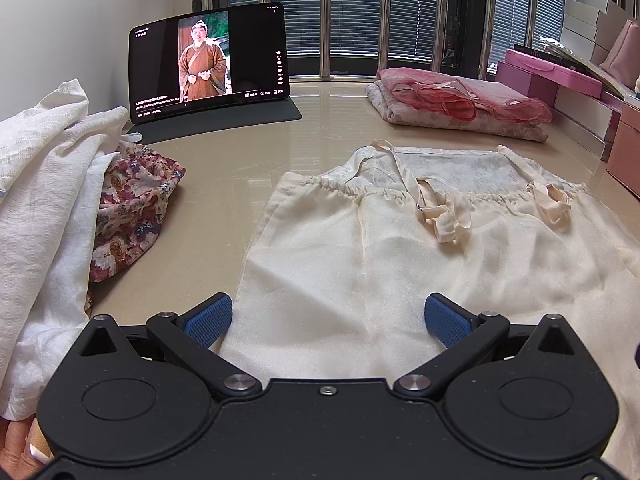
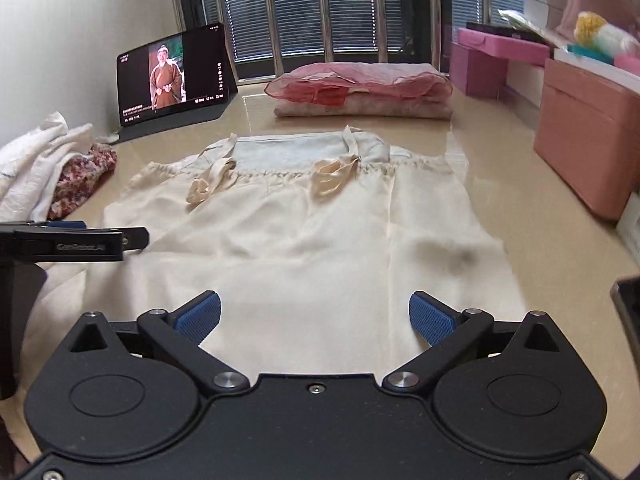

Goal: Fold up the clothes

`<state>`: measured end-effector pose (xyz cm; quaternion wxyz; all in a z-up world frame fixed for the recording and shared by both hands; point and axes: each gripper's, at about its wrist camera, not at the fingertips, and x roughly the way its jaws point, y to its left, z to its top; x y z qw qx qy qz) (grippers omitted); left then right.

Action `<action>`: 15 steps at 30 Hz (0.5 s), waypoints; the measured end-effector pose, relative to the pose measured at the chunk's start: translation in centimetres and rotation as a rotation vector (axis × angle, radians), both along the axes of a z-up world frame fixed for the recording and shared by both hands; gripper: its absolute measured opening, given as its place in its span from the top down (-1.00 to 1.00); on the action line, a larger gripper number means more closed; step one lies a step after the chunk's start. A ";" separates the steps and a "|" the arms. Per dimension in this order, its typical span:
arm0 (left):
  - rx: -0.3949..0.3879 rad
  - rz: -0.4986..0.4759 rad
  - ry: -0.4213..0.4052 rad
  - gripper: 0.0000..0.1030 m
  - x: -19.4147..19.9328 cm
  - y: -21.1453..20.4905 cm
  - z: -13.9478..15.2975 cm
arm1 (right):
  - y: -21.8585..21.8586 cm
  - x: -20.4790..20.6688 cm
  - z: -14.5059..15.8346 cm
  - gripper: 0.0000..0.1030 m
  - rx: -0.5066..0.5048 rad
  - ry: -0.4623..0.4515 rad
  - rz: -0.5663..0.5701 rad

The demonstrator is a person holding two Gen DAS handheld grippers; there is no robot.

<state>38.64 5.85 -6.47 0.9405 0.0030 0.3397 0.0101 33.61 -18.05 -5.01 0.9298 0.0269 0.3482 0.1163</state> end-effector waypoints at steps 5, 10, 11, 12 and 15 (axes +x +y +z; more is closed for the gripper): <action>0.000 0.000 0.000 -1.00 0.0 0.0 0.0 | -0.3 -2.0 1.2 -0.97 -0.017 -0.043 -0.014; 0.000 0.000 0.000 -1.00 0.0 0.0 0.0 | -1.5 -4.3 1.8 -0.97 0.017 -0.066 -0.055; 0.000 0.000 0.000 -1.00 0.0 0.0 0.0 | -1.8 -4.7 1.8 -0.97 0.030 -0.064 -0.063; 0.000 0.000 0.000 -1.00 0.0 0.0 0.0 | -2.1 -5.0 1.8 -0.97 0.038 -0.063 -0.068; 0.000 0.000 0.000 -1.00 0.0 0.0 0.0 | -2.8 -5.7 1.7 -0.97 0.038 -0.054 -0.080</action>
